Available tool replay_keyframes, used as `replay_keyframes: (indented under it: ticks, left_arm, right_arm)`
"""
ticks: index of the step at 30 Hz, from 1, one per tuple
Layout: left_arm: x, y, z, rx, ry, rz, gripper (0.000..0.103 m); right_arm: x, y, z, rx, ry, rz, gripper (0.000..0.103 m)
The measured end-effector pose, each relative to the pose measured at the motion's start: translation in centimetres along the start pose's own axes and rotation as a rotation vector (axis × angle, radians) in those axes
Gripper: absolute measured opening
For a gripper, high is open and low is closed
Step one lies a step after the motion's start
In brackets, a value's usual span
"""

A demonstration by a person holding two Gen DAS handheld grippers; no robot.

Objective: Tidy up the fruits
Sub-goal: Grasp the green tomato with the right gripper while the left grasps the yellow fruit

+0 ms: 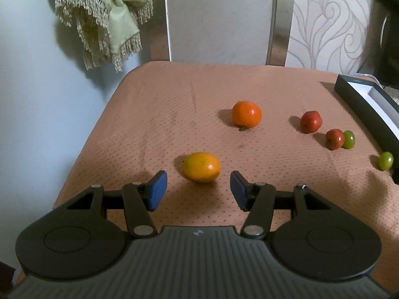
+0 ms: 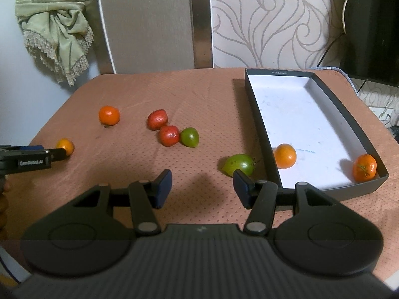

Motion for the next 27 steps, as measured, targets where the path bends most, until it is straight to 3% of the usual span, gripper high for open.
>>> replay_keyframes:
  ticks: [19, 27]
  left_arm:
    - [3.5, 1.0, -0.5, 0.018, -0.039, 0.041, 0.060]
    - [3.6, 1.5, -1.1, 0.033, -0.014, 0.044, 0.051]
  right_arm:
    - [1.0, 1.2, -0.1, 0.044, -0.006, 0.054, 0.057]
    - [1.9, 1.9, -0.1, 0.045, -0.013, 0.072, 0.057]
Point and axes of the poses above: each gripper's, at about its wrist camera, not at the fingertips, and x roughly the way its jaws point, y to its right, z to its underside, the point moved 4 cm from there along x, roughly the way its jaws point, and after that the axes turned 6 degrees about -z, right-handed, at the moved point
